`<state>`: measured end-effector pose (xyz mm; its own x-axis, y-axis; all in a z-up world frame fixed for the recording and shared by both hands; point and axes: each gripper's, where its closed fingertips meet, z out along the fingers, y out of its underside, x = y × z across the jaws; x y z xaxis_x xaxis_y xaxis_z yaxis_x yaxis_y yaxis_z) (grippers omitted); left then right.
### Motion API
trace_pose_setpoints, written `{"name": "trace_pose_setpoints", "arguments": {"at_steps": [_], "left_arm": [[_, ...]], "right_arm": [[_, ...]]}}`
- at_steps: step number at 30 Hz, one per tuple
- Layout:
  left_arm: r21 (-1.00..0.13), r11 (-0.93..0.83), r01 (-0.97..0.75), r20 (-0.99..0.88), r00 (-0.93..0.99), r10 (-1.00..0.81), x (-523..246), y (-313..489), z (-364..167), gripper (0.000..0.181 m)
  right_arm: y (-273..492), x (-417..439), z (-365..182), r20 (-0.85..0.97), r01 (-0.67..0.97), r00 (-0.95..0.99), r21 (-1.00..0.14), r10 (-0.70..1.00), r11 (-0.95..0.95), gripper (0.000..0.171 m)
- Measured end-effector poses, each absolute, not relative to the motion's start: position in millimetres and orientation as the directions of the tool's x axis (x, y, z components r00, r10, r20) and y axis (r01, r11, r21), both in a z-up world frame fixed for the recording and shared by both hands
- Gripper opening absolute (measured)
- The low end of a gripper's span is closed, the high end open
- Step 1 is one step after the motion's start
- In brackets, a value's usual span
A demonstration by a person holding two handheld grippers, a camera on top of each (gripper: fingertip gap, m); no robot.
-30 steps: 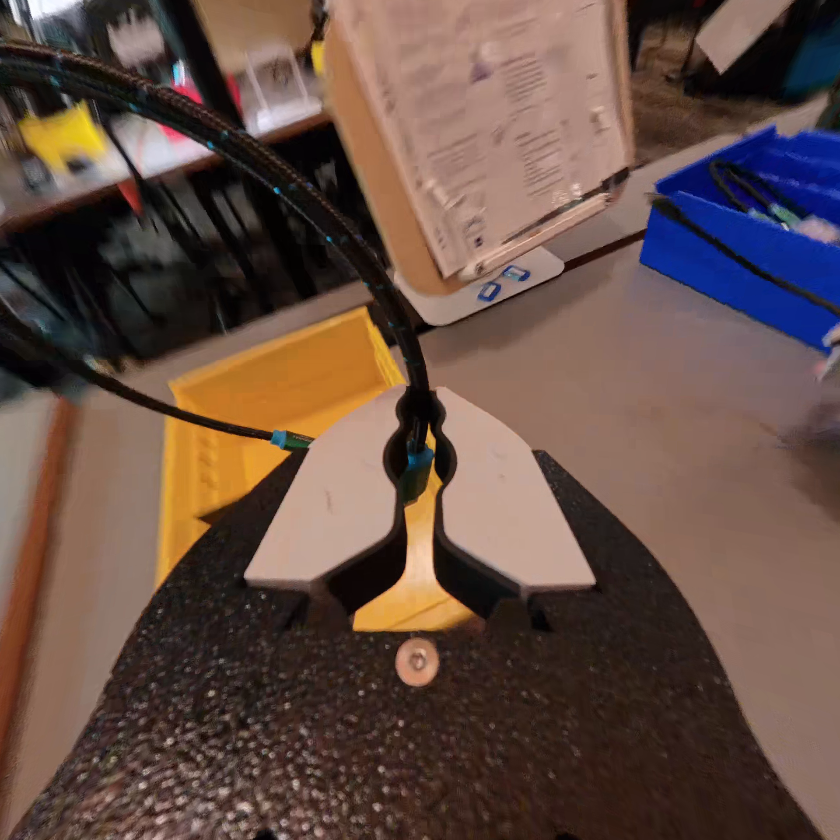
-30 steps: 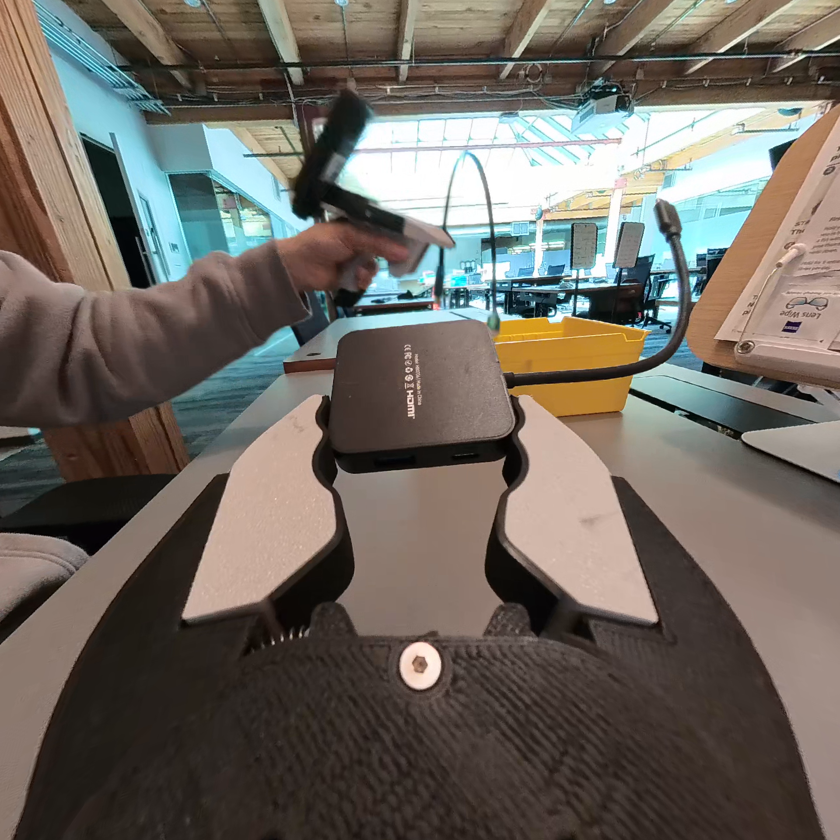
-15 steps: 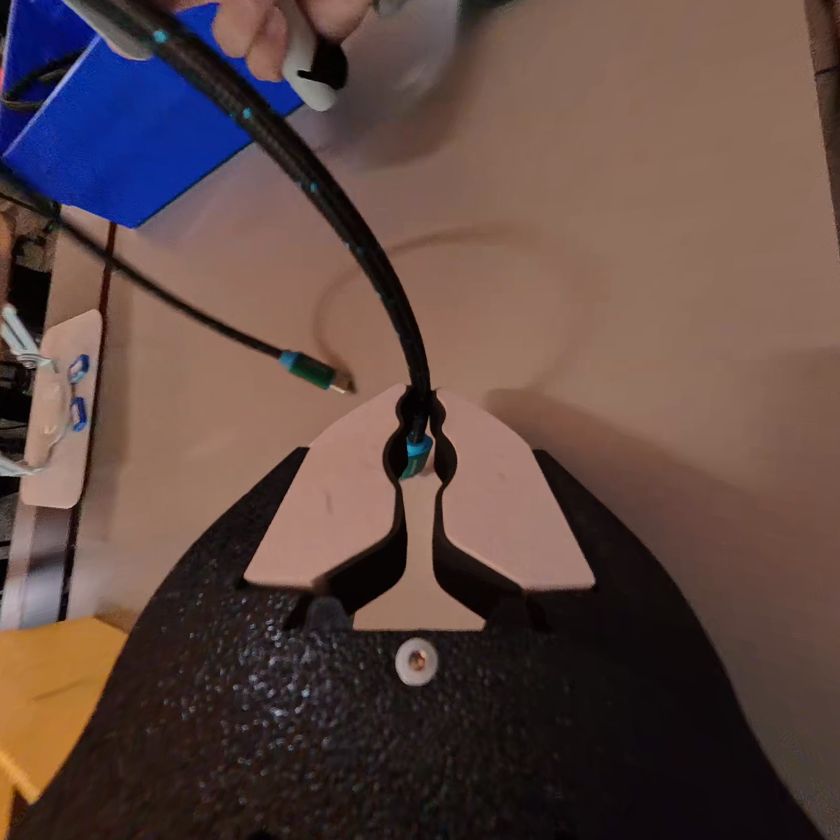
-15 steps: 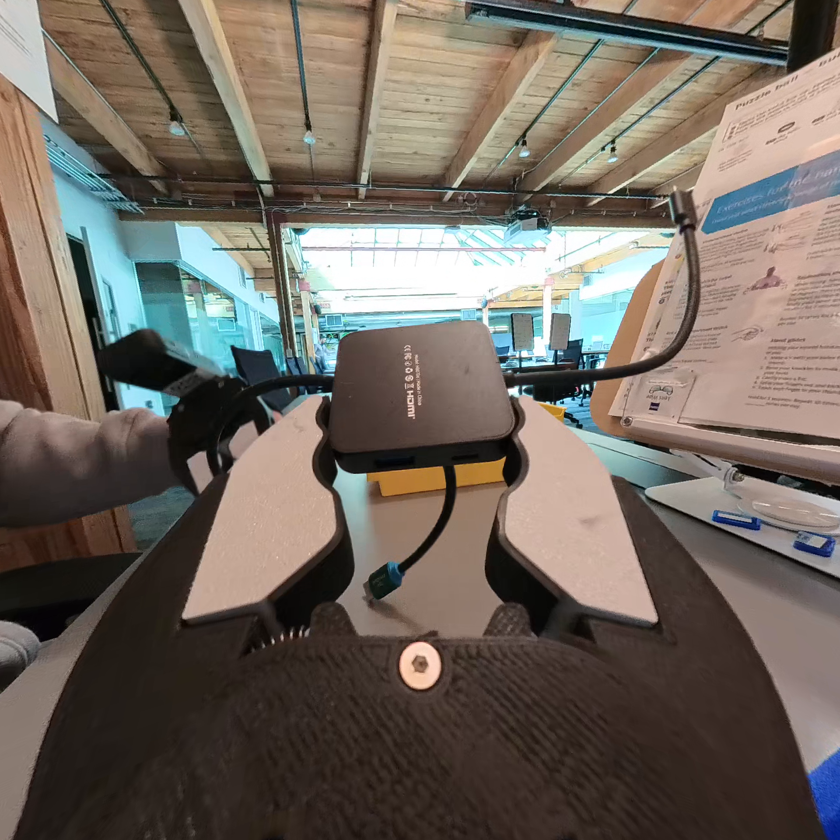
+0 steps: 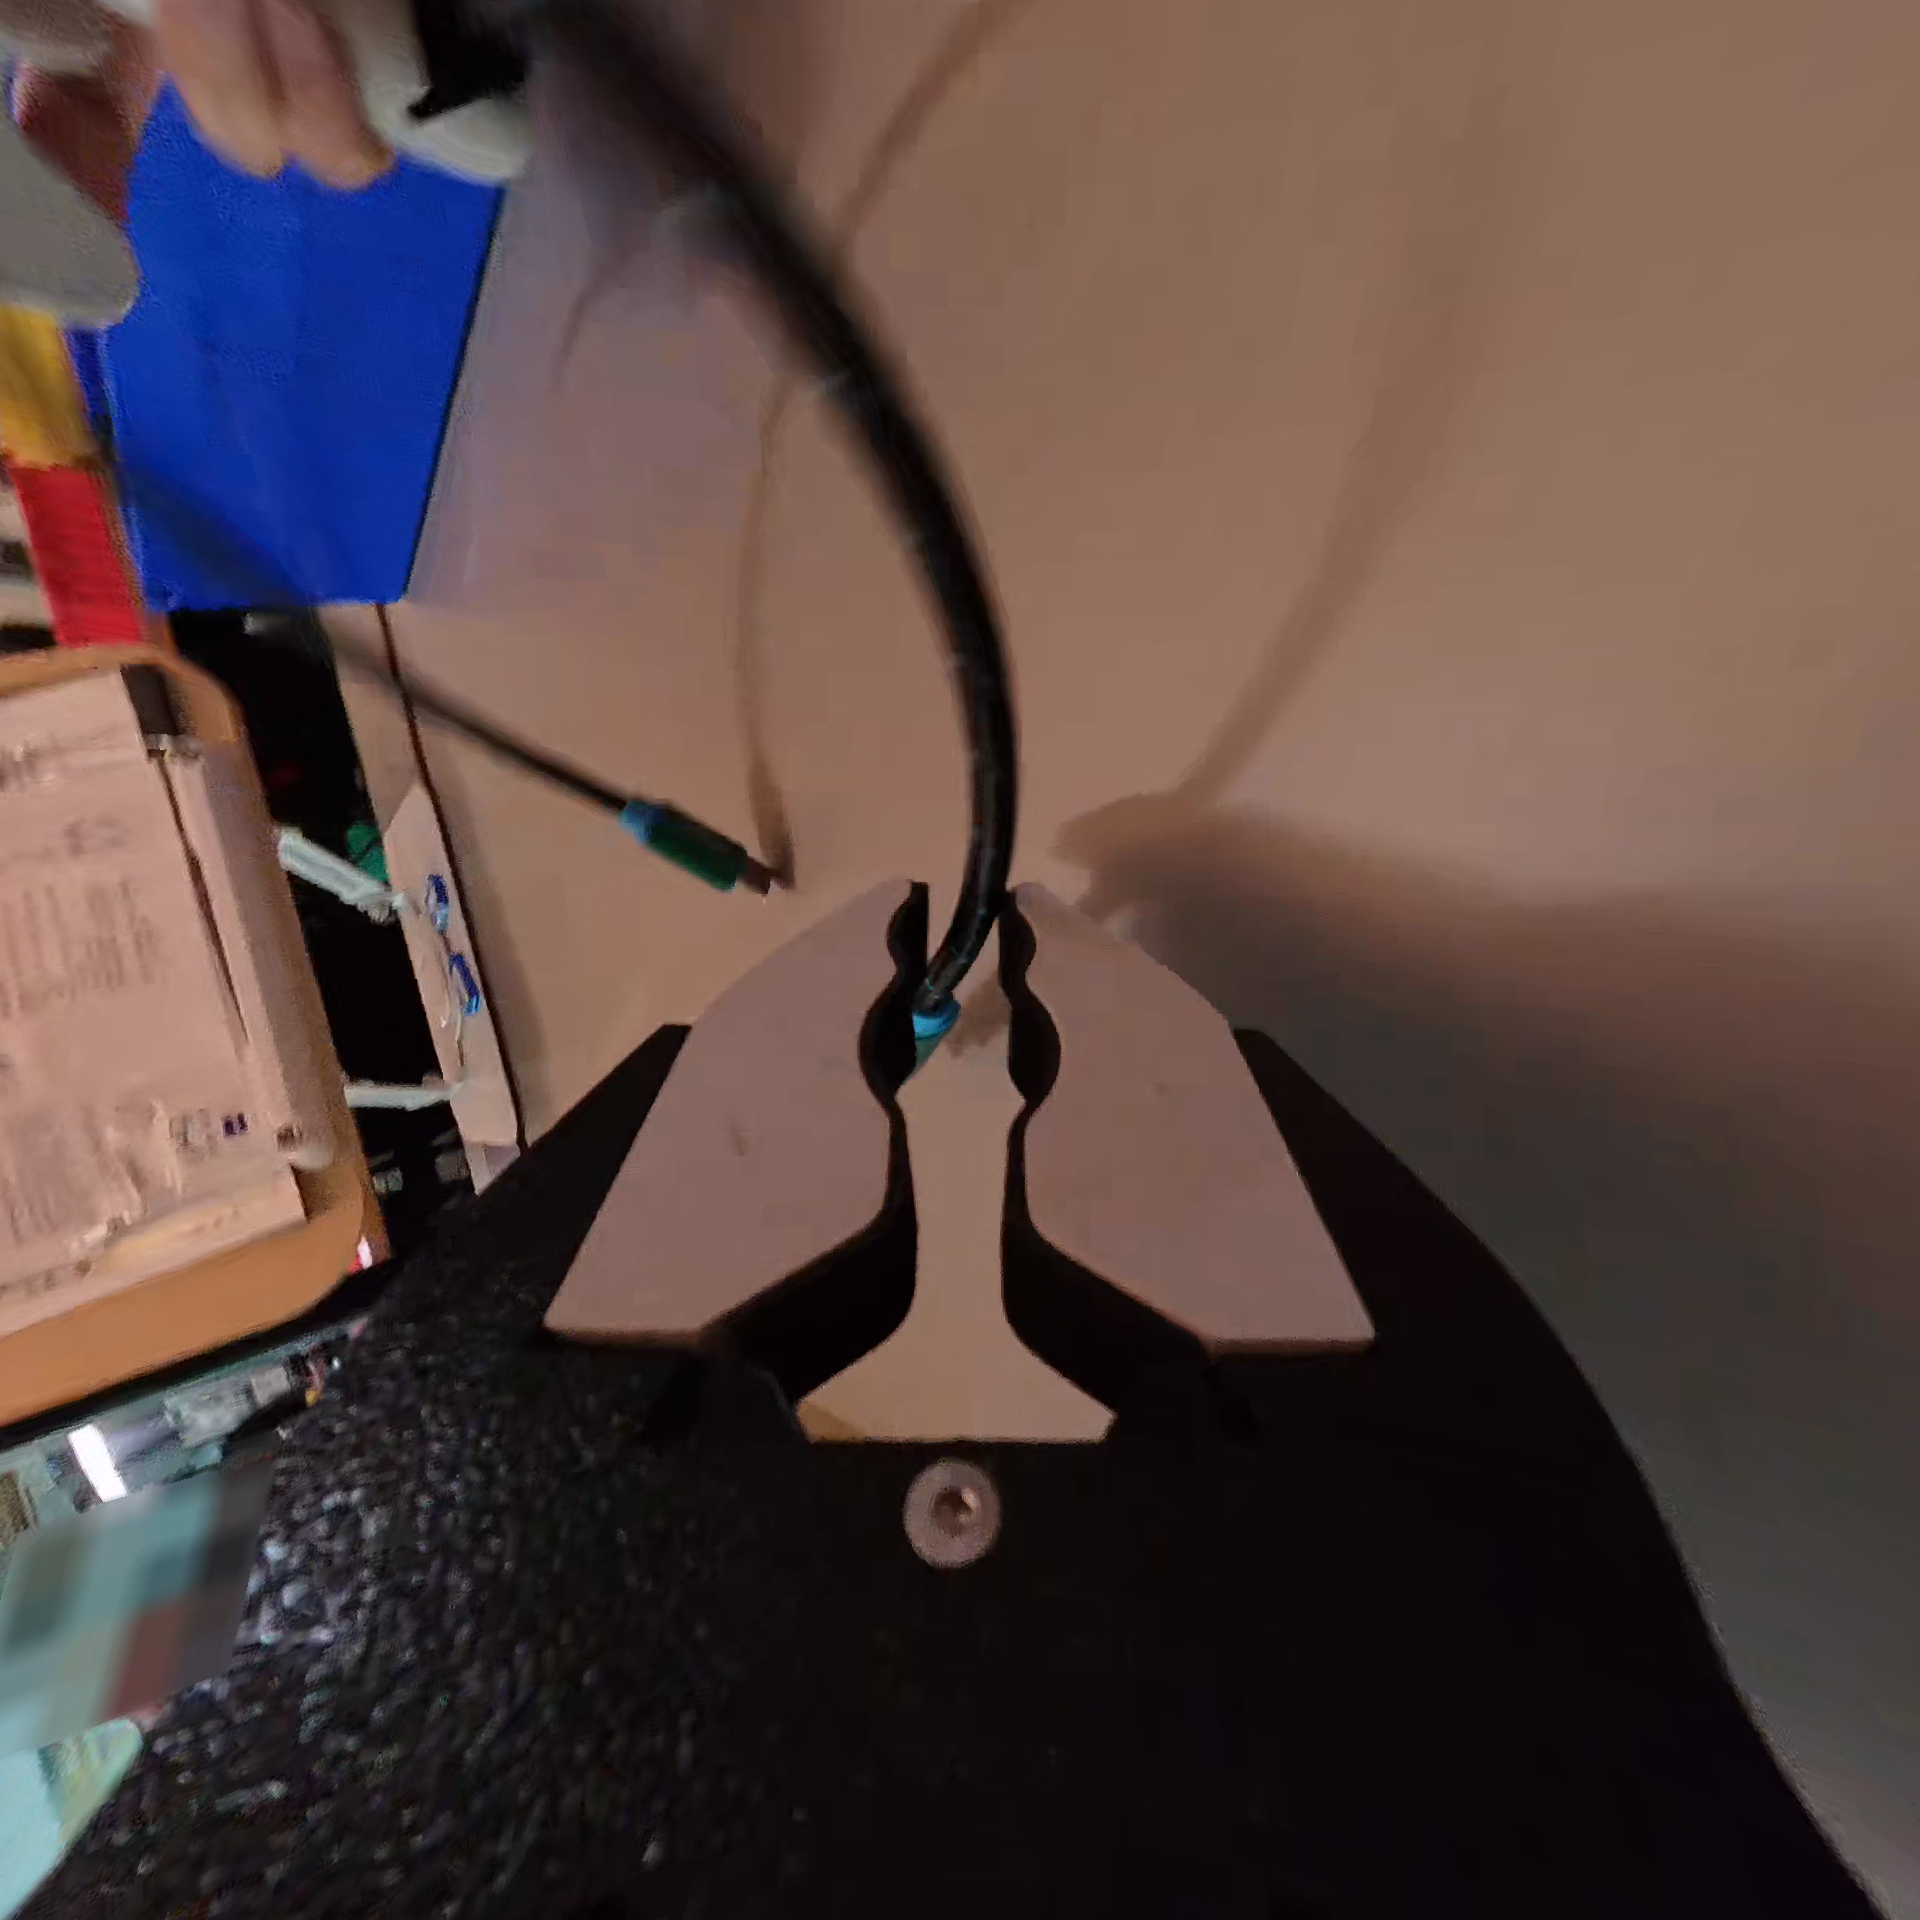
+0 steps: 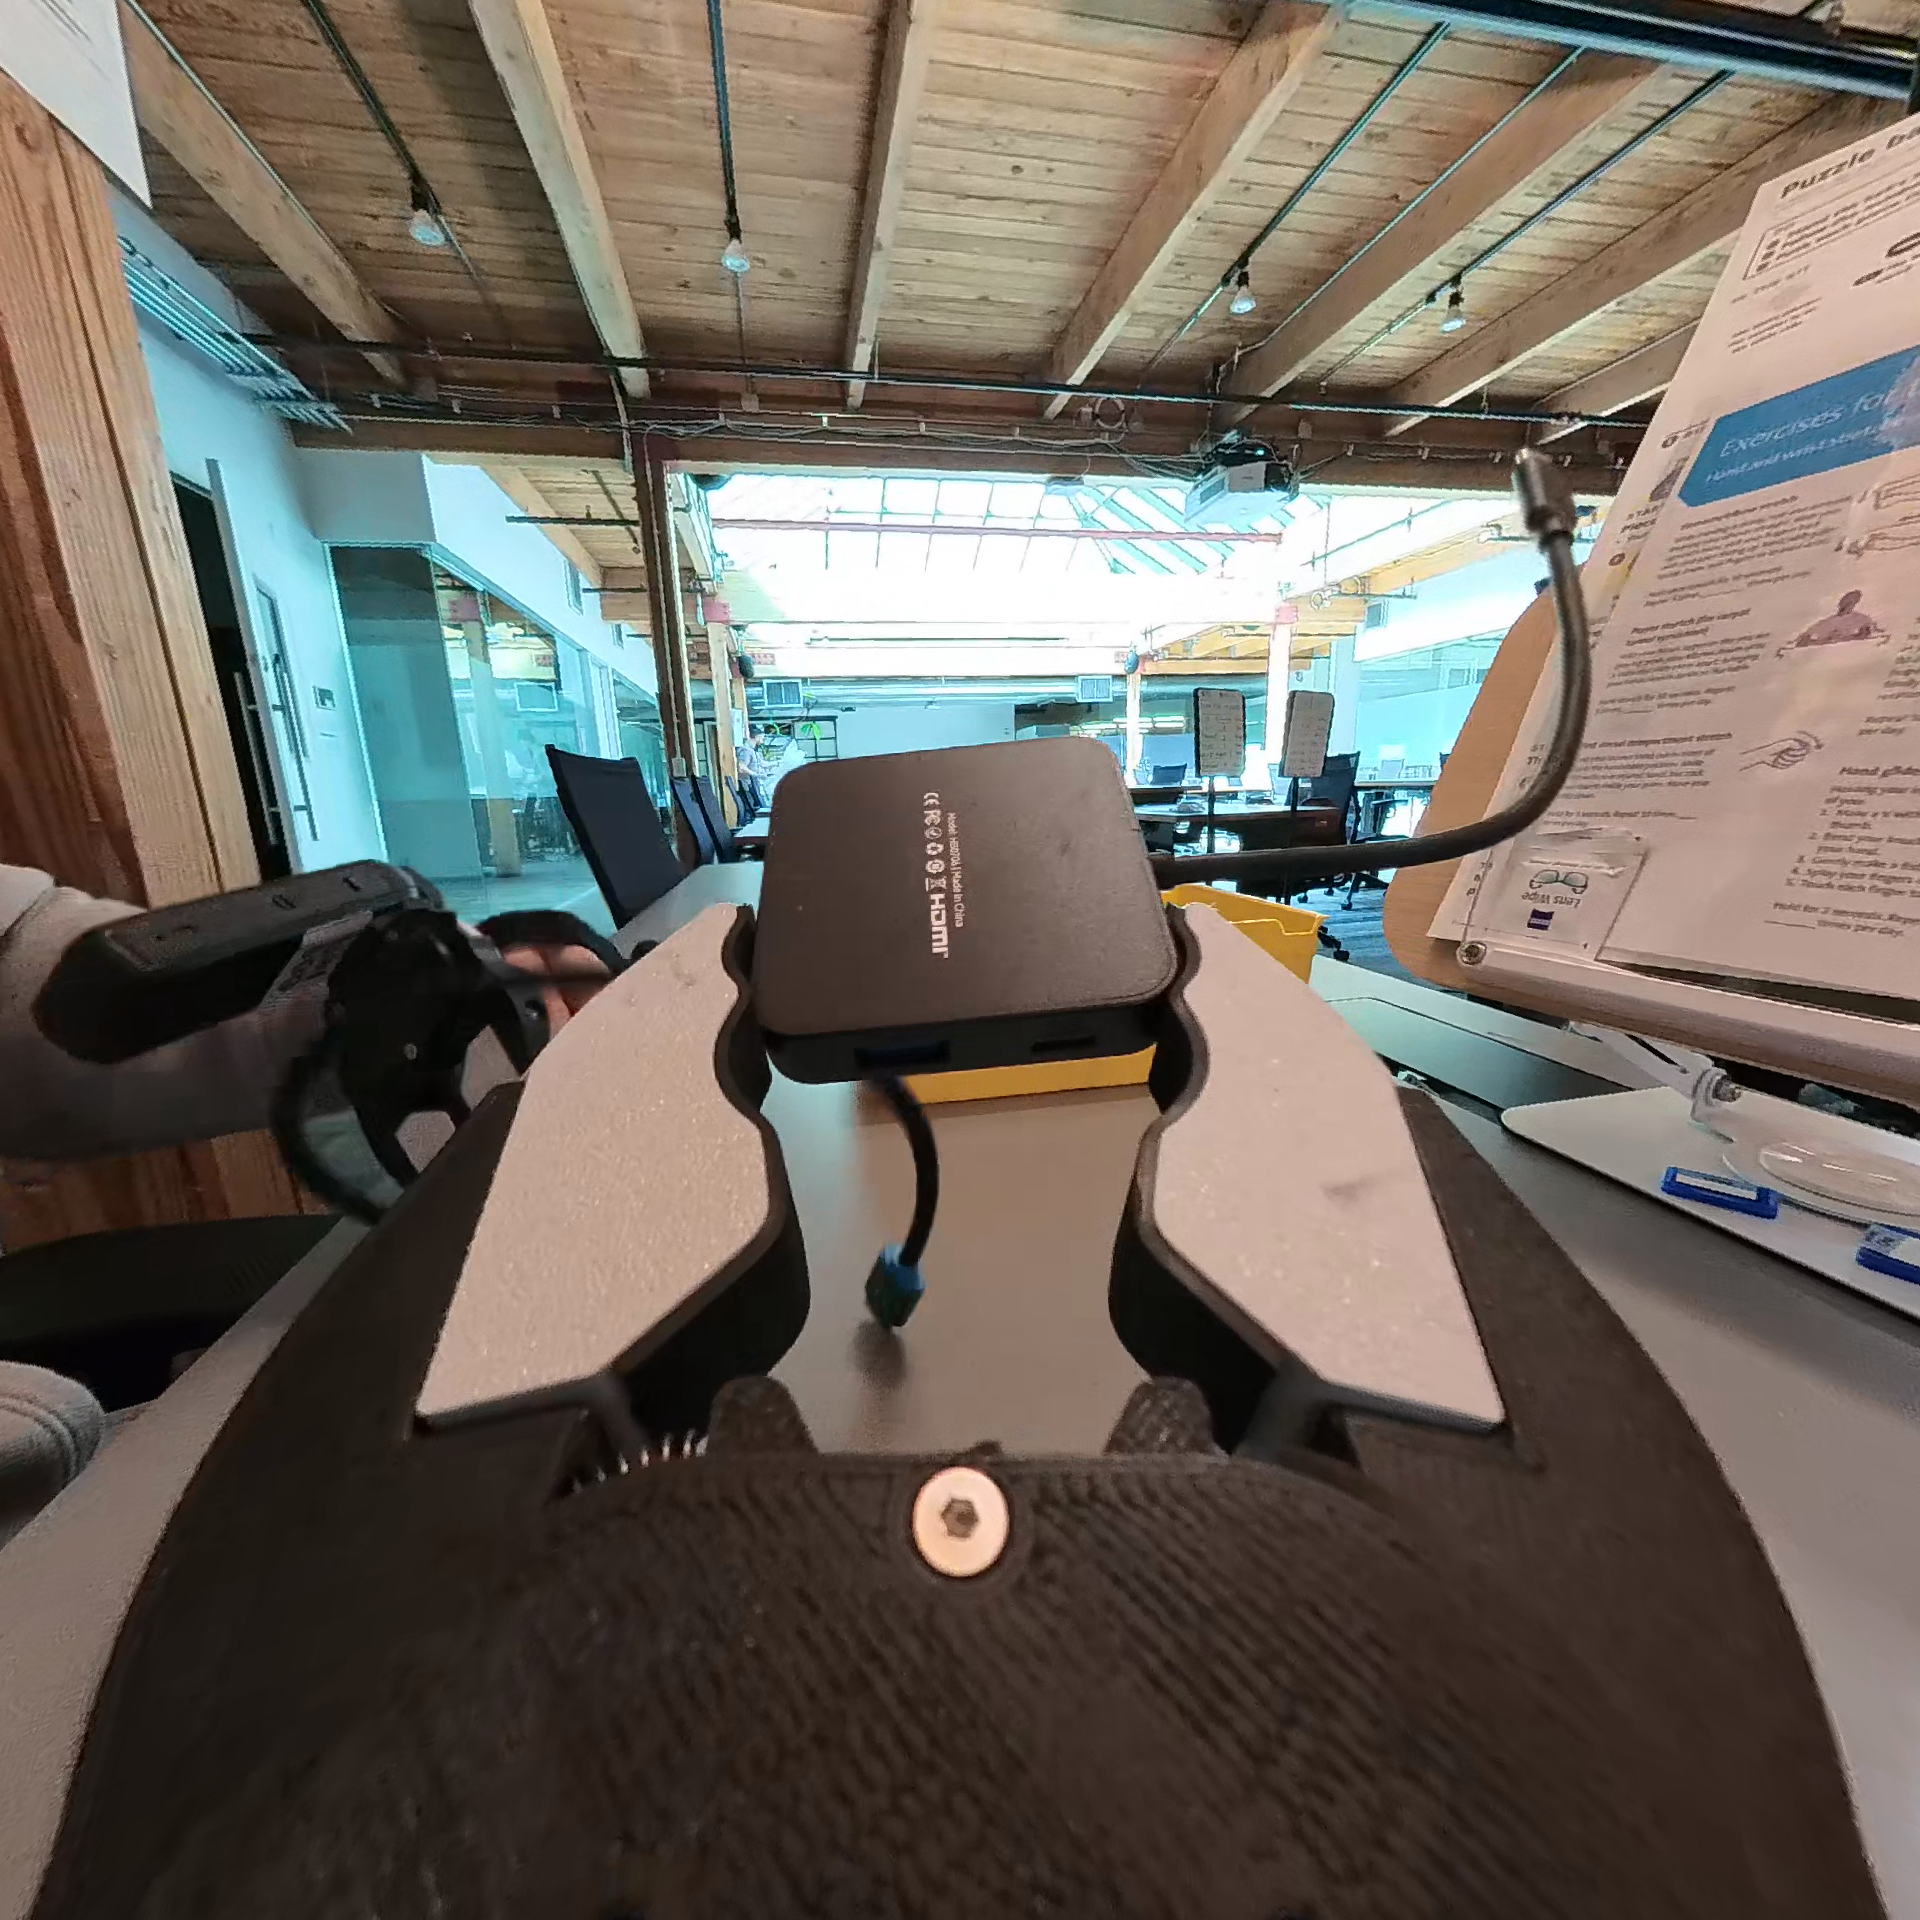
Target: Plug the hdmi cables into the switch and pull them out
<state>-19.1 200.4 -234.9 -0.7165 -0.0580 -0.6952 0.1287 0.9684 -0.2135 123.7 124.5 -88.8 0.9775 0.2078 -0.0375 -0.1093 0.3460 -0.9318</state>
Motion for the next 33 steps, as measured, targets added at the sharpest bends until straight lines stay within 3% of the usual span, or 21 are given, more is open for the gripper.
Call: {"name": "trace_pose_setpoints", "arguments": {"at_steps": [3,7,11,14,17,19,26,33], "left_arm": [[-0.374,0.927,0.028,-0.689,-0.677,-0.258,-10.8,214.2,-227.6,0.017],[-0.647,0.742,-0.176,-0.554,-0.56,-0.616,2.0,249.6,-208.4,0.02],[-0.86,0.314,-0.402,-0.144,-0.399,-0.906,7.8,265.0,-196.0,0.022],[-0.83,-0.017,-0.558,0.215,-0.29,-0.933,6.0,253.0,-202.2,0.028],[-0.728,-0.118,-0.676,0.372,-0.245,-0.895,-3.2,231.0,-220.7,0.036],[-0.677,-0.092,-0.73,0.368,-0.228,-0.902,-9.2,220.0,-234.5,0.042],[-0.669,0.02,-0.743,0.194,-0.2,-0.96,-0.1,211.9,-254.2,0.039],[-0.685,0.144,-0.714,0.053,-0.246,-0.968,17.4,220.6,-257.8,0.026]], "right_arm": [[123.8,125.4,-89.1,-0.036,-0.105,0.979,-0.932,0.2,0.346,0.073],[124.9,126.3,-91.3,-0.038,-0.103,0.98,-0.935,0.195,0.34,0.073],[127.4,122.4,-94.6,-0.032,-0.102,0.977,-0.94,0.213,0.326,0.073],[129.6,119.6,-97.5,-0.036,-0.108,0.973,-0.943,0.229,0.314,0.073],[131.6,115.9,-100.1,-0.042,-0.121,0.967,-0.945,0.252,0.304,0.073],[131.6,112.5,-100.3,-0.058,-0.149,0.957,-0.94,0.285,0.306,0.073],[126.7,92.5,-98.1,-0.08,-0.24,0.89,-0.919,0.448,0.312,0.073],[123.4,84.4,-97.7,-0.073,-0.26,0.86,-0.915,0.506,0.31,0.073]]}}
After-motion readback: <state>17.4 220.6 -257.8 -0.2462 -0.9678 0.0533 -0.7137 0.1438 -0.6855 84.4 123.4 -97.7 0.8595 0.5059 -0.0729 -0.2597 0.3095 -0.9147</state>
